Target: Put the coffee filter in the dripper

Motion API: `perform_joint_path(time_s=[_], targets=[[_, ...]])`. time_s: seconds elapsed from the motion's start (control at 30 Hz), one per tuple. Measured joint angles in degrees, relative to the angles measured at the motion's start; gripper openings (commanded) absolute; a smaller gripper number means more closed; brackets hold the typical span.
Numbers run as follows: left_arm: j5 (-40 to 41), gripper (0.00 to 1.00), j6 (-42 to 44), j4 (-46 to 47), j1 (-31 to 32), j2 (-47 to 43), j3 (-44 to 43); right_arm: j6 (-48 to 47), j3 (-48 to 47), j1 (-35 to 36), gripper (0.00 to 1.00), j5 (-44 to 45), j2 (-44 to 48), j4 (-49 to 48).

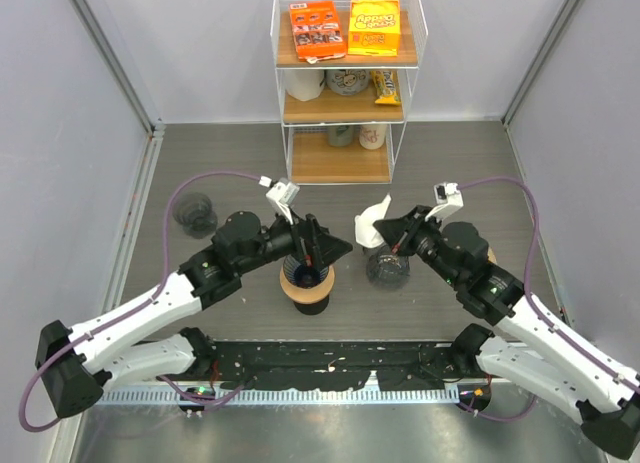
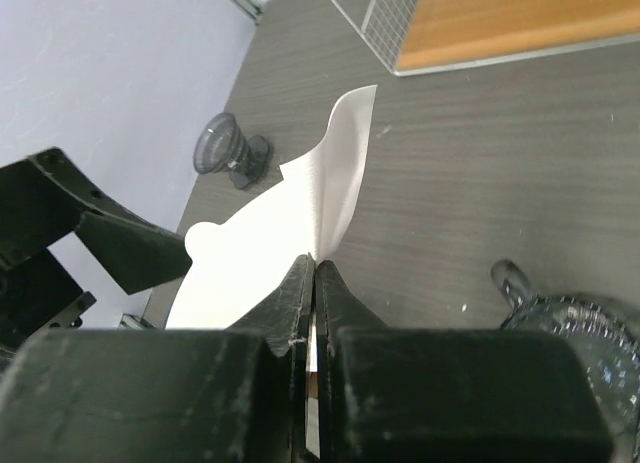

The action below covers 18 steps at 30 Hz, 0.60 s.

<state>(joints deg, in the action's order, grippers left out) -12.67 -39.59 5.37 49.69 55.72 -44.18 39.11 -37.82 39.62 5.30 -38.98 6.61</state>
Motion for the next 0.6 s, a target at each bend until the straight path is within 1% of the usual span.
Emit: perform_joint_path(time_s=[0.03, 0.1, 0.17, 0.27, 0.37, 0.4, 0.47, 0.6], targets=[[2.2, 0.99, 0.7, 0.0, 0.8, 0.5, -0.5, 1.4, -0.5, 1.4, 0.05, 2.3, -0.8, 1.0], [6.8, 0.95, 2.2, -0.1, 2.3, 1.9, -1.9, 4.8, -2.0, 4.7, 0.05, 7.4, -2.8, 3.4], [11.2, 0.91, 4.2, -0.7, 4.2, 3.6, -3.7, 6.8, -2.8, 6.5, 0.05, 10.2, -4.0, 4.1], [15.4, 0.85, 6.1, -1.9, 6.1, 6.1, -6.6, 9.3, -3.7, 8.4, 0.05, 13.9, -4.9, 4.7], [16.9, 0.71, 7.2, -2.6, 6.6, 7.9, -8.3, 10.9, -4.2, 9.5, 0.05, 16.3, -5.2, 4.5], [17.0, 0.65, 7.2, -2.6, 6.6, 8.4, -8.5, 11.3, -4.3, 9.8, 0.05, 16.8, -5.3, 4.5], [17.0, 0.56, 7.2, -2.7, 6.6, 9.5, -8.9, 12.1, -4.4, 10.3, 0.05, 17.6, -5.8, 4.2], [16.0, 0.34, 6.8, -2.7, 6.6, 11.1, -9.0, 13.0, -4.4, 10.8, 0.06, 18.1, -6.9, 3.5]])
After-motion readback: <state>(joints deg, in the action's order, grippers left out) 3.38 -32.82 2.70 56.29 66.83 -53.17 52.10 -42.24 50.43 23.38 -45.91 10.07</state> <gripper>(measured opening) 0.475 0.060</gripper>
